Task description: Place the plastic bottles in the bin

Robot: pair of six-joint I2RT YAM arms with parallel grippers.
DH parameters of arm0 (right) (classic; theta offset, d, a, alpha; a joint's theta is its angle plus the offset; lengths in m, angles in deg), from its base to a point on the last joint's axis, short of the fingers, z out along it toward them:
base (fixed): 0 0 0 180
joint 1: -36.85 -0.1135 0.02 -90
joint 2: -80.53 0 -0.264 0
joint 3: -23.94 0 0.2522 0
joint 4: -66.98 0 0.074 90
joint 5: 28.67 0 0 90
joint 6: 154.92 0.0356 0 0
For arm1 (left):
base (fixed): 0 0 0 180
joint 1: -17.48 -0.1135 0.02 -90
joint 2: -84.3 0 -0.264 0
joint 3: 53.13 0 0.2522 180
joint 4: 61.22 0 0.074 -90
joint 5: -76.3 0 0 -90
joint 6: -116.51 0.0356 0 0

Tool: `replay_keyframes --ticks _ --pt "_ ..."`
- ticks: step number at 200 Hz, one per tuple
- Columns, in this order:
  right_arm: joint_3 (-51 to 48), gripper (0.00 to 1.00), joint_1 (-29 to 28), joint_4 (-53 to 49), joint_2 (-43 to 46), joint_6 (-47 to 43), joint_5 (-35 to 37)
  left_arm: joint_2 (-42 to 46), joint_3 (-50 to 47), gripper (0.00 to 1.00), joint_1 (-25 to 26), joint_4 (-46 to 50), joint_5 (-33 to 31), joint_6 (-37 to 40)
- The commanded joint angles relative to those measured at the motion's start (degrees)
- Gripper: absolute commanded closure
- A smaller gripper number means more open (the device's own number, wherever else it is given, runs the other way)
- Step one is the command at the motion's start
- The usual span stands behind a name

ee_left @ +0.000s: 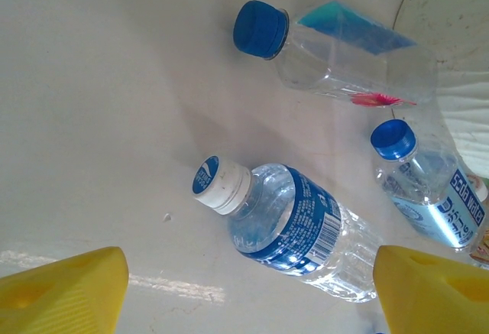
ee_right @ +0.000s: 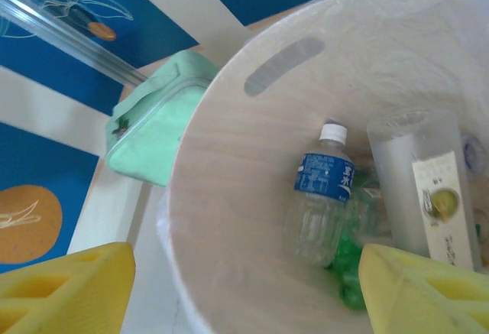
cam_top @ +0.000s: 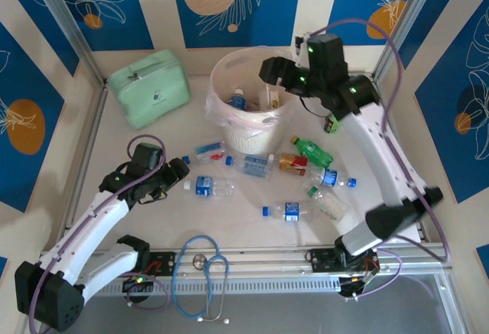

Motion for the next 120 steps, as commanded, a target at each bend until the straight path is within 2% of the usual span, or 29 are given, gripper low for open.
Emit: replay_keyframes --ticks 1,54,120 --pt "-6.9 0.23 -0.1 -0.2 8.7 -2.4 4.2 -0.1 0.7 0.17 -0.3 0.1 0.7 0.9" --pt "-24.8 0.2 3.6 -8.2 24.4 -2.9 11.3 0.5 -0.2 0.18 0.1 -0.8 1.3 -0.2" --pt "-43.9 0.18 11.9 -16.5 32.0 3.6 10.0 0.3 1.1 0.19 1.4 0.1 0.3 -0.4"
